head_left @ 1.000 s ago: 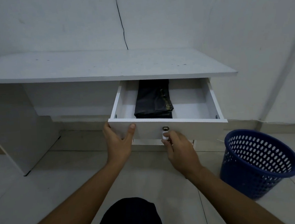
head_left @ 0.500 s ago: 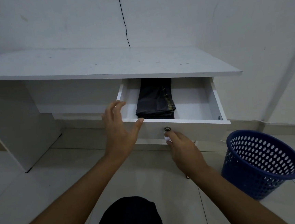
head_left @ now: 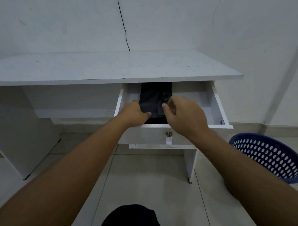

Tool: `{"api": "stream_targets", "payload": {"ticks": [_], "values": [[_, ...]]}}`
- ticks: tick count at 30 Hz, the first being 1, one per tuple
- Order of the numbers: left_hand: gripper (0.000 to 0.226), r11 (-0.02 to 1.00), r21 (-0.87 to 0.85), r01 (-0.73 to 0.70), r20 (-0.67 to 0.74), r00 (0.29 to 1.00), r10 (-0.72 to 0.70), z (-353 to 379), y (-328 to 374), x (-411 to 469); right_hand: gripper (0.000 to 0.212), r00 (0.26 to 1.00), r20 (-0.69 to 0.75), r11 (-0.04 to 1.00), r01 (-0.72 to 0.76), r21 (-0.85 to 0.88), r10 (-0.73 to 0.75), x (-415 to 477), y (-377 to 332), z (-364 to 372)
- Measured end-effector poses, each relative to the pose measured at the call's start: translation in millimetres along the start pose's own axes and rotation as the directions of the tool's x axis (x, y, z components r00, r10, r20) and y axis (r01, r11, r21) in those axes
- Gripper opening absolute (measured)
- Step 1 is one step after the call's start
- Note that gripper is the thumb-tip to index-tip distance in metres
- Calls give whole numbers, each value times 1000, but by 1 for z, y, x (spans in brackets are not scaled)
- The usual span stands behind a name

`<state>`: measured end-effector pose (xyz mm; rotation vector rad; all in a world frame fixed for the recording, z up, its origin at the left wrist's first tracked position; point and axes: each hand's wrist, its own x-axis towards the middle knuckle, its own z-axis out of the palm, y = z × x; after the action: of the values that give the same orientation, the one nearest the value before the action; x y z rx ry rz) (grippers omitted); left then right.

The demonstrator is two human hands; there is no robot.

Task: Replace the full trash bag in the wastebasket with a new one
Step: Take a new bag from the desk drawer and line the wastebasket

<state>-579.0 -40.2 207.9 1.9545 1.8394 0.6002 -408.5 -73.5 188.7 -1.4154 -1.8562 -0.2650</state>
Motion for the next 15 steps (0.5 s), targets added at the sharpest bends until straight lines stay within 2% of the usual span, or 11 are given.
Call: {"api": "stream_targets", "payload": {"ticks": [2,5,8,10,12,15], "values": [[49,999,-8,47,41,998,-47,0,2,6,31,959,205,981,-183,-69,193,18,4,6],[44,996,-36,82,66,995,-79,0,5,11,33,802,468,920,-387,-65,371,37,7,15],[40,958,-246,145,131,985,-115,-1,4,15,33,739,531,887,-458,-54,414,47,7,20],[44,923,-335,191,147,978,-149,-3,3,14,25,699,559,850,-526,-20,446,50,6,24],[43,867,-446,221,166,973,-162,-6,2,12,21,641,598,739,-664,116,482,51,3,26],[35,722,-657,218,162,976,-148,-14,4,9,17,570,665,500,-803,325,483,53,-3,16]]}}
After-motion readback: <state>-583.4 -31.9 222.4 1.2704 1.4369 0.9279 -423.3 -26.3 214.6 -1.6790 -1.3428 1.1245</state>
